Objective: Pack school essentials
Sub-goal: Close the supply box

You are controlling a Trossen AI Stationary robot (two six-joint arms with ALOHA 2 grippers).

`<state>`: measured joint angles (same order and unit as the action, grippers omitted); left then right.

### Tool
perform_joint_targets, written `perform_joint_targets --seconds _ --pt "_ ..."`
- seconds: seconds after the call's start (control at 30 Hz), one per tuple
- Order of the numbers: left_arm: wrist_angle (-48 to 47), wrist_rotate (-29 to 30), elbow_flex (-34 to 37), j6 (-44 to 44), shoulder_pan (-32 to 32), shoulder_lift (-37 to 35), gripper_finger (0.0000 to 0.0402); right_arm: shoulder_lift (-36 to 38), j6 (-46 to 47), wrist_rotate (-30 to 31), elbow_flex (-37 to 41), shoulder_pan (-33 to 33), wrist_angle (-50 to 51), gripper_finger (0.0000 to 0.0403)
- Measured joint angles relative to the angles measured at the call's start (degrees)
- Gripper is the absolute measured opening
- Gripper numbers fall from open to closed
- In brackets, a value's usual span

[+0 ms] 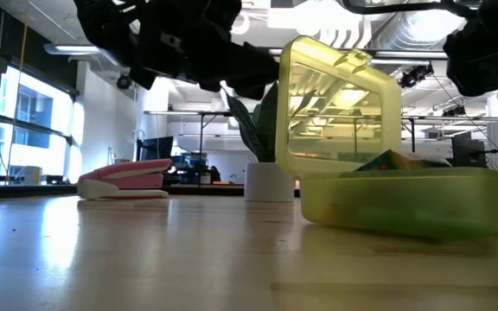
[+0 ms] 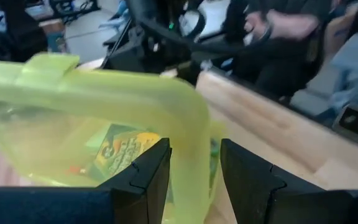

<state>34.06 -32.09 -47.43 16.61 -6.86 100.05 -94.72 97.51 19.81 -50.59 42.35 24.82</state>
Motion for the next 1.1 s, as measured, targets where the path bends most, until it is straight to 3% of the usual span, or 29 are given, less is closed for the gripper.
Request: perform_joint_targets --seconds 0.13,0.47,0.87,1.1 --pt "-2.55 5.53 -0.93 3.03 2.26 0.37 0.0131 0.0 -0.47 2.12 0.0 0.02 0.0 0.0124" --pt "-4.21 8.33 -2.72 3.1 4.03 3.21 0.0131 0.0 -3.49 8.59 0.04 -0.65 -2.43 0.0124" --pt "-4.17 10.81 -2.96 3.57 3.04 8.45 0.0131 0.0 -7.52 7.72 0.04 -4.84 -5.87 0.0124" --pt "-4.14 10.63 -2.96 3.28 1.75 10.75 0.0131 0.02 -13.61 3.08 0.03 -4.16 -13.39 0.0124"
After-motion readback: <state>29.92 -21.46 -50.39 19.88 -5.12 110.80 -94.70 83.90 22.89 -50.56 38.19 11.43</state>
